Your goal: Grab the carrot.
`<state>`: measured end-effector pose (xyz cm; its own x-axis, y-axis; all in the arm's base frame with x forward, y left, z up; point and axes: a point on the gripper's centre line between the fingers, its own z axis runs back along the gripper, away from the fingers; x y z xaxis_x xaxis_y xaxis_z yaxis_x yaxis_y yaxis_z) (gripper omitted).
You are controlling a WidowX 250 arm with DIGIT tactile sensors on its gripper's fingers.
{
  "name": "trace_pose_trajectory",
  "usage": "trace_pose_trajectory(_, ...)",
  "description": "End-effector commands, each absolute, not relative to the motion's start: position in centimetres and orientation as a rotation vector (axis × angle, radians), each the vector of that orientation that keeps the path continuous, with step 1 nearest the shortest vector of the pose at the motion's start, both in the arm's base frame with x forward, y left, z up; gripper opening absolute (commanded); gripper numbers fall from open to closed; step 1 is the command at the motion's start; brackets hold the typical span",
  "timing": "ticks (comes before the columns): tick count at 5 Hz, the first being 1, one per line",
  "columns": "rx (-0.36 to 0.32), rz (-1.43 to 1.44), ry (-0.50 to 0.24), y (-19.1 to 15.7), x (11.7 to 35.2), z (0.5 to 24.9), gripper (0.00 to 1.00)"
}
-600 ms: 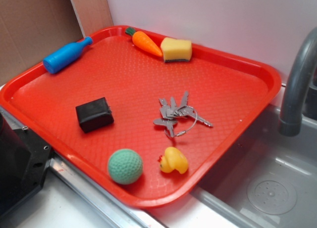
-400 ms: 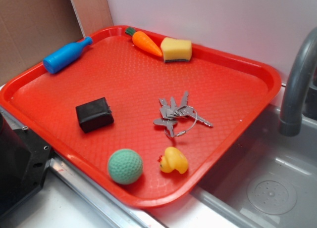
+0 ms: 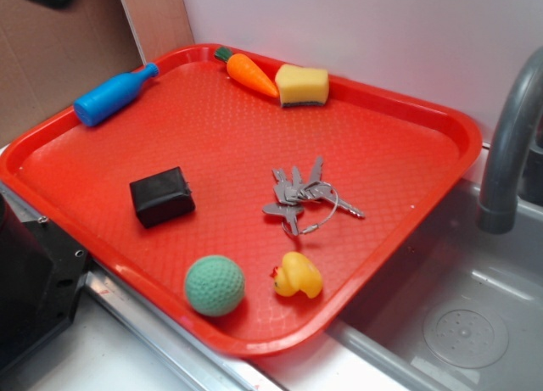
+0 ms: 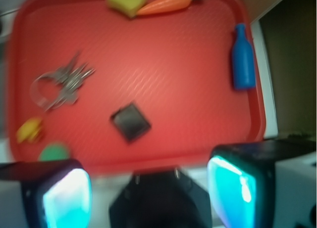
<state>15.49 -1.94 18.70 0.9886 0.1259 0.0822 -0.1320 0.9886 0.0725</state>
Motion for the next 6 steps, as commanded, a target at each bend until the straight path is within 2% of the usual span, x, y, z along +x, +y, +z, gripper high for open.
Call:
trace_pose_trajectory(1, -0.006, 0.424, -0.424, -1.4, 23.6, 16.2, 1.00)
trace_pose_trajectory(2, -0.064, 0.553, -0.459, 0.7, 25.9, 14.0, 1.00)
trace_pose_trajectory(4, -0.020, 0.698, -0.449, 5.3, 28.4, 9.7, 1.00)
trace_pose_trajectory(5, 0.023, 0.647, -0.438, 6.0, 30.0, 8.9, 1.00)
trace_pose_trajectory(6, 0.039, 0.653, -0.440, 6.6, 31.7, 8.3, 1.00)
